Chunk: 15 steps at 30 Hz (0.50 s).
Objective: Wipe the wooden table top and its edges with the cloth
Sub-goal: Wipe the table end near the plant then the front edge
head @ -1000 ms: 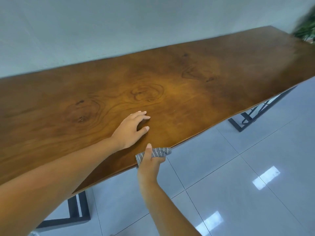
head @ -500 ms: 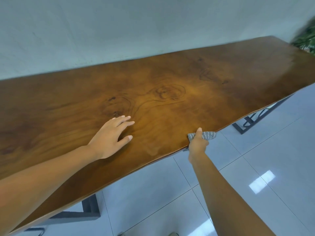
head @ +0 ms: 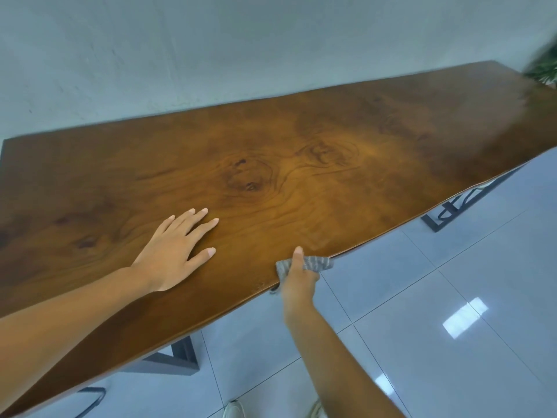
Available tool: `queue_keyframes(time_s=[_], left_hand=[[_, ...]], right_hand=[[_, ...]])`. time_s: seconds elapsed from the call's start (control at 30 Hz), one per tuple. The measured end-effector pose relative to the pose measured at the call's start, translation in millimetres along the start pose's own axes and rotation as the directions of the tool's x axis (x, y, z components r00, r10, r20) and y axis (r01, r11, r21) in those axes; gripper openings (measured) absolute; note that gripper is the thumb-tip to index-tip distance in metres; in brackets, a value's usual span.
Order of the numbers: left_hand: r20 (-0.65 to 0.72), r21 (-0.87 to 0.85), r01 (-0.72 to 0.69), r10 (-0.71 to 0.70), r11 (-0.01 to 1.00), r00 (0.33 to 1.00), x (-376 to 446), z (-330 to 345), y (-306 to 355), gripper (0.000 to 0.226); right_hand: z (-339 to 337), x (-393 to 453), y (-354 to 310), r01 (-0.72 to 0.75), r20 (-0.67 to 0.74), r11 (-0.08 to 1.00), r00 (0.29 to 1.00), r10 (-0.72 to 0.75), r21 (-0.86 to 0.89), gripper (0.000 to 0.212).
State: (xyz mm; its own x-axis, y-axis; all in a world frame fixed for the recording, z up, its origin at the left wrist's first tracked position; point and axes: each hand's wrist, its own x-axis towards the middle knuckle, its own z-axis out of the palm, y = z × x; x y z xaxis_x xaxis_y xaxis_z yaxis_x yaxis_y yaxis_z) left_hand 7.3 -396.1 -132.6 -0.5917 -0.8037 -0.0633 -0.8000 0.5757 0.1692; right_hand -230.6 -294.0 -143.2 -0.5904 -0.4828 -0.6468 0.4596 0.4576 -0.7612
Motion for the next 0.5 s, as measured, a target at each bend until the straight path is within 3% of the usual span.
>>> queue_keyframes(time_s=[0.2, 0.37, 0.5], left_hand=[[-0.051, 0.032, 0.011, -0.009, 0.999, 0.999, -4.5, 9.2, -1.1, 0.072], [-0.064, 0.024, 0.012, -0.01, 1.0, 0.998, -3.8, 8.7, -2.1, 0.071], [-0.075, 0.013, 0.015, -0.014, 1.0, 0.997, -3.7, 7.5, -0.4, 0.071]], right_hand=[[-35.8, 55.2, -53.6, 0.047, -0.178, 0.999, 0.983, -0.045, 0.008, 0.077], [-29.7, 45.8, -51.5, 0.04, -0.216, 0.998, 0.976, -0.027, 0.054, 0.076], [4.6, -4.2, -12.2, 0.053, -0.162, 0.995, 0.986, -0.04, 0.079, 0.074]])
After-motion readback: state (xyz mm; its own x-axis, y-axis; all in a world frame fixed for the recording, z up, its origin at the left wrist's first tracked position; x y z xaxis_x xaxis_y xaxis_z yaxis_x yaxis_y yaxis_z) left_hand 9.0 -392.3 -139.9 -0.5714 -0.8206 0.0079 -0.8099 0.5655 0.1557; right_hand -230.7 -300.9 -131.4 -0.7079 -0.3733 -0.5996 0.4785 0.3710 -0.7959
